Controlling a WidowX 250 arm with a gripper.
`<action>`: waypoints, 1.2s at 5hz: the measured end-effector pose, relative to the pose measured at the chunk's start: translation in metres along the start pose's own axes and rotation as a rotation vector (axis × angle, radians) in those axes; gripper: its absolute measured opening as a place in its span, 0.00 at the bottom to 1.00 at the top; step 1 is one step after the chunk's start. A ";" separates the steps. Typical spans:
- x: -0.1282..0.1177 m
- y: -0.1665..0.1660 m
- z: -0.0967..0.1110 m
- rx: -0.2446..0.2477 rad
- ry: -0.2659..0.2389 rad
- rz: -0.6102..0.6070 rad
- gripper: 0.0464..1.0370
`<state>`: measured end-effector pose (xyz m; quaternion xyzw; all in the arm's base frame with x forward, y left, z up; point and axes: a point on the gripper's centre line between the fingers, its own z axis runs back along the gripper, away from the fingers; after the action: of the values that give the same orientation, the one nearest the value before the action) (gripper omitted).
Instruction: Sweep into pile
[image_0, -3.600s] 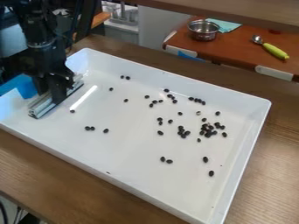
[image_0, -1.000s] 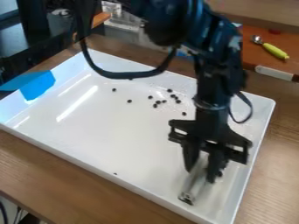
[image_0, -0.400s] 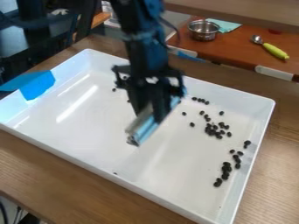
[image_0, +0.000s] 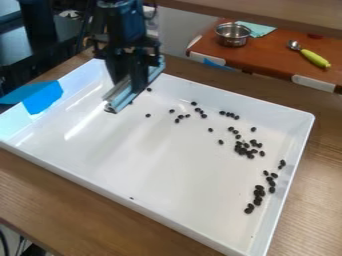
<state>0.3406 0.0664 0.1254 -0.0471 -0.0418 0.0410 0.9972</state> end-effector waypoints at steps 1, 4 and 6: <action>0.024 0.036 -0.004 0.037 -0.009 0.076 0.33; 0.039 0.068 -0.024 0.115 0.013 0.123 0.33; 0.045 0.077 -0.031 0.182 -0.011 0.142 0.33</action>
<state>0.3823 0.1434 0.0906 0.0412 -0.0399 0.1155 0.9917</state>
